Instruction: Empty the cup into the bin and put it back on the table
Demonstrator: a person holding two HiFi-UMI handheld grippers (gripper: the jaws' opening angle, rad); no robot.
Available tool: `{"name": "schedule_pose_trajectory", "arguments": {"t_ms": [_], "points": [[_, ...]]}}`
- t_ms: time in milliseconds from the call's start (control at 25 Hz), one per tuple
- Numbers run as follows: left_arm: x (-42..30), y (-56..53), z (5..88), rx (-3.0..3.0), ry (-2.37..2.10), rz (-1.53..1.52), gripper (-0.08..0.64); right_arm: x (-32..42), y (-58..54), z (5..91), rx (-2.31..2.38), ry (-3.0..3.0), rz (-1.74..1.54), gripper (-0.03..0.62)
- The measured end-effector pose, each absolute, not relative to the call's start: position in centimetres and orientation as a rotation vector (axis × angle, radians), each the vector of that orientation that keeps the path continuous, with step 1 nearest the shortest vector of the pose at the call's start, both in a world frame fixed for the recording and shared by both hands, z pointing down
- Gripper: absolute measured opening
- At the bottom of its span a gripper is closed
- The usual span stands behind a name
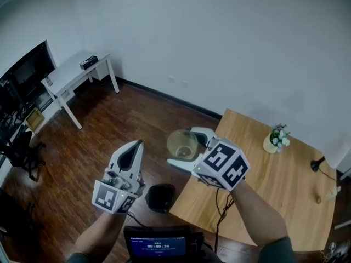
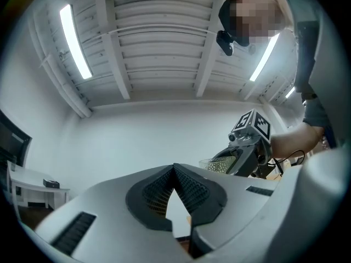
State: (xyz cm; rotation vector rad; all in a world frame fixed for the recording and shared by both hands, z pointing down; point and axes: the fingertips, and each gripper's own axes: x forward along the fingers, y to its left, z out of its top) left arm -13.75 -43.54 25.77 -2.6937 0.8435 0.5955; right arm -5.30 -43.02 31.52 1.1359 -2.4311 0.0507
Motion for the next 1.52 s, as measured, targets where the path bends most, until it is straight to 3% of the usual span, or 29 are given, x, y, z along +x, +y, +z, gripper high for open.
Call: {"name": "schedule_pose_trajectory", "arguments": {"t_ms": [800, 1520], "points": [[-9.5, -41.3, 26.6, -3.020, 0.287, 0.681, -0.011, -2.5, -35.3, 31.2, 1.685, -2.187, 0.212, 0.396], [-2.4, -31.5, 27.2, -3.146, -0.242, 0.718, -0.011, 1.5, -21.6, 30.9, 2.119, -1.873, 0.308, 0.396]]}}
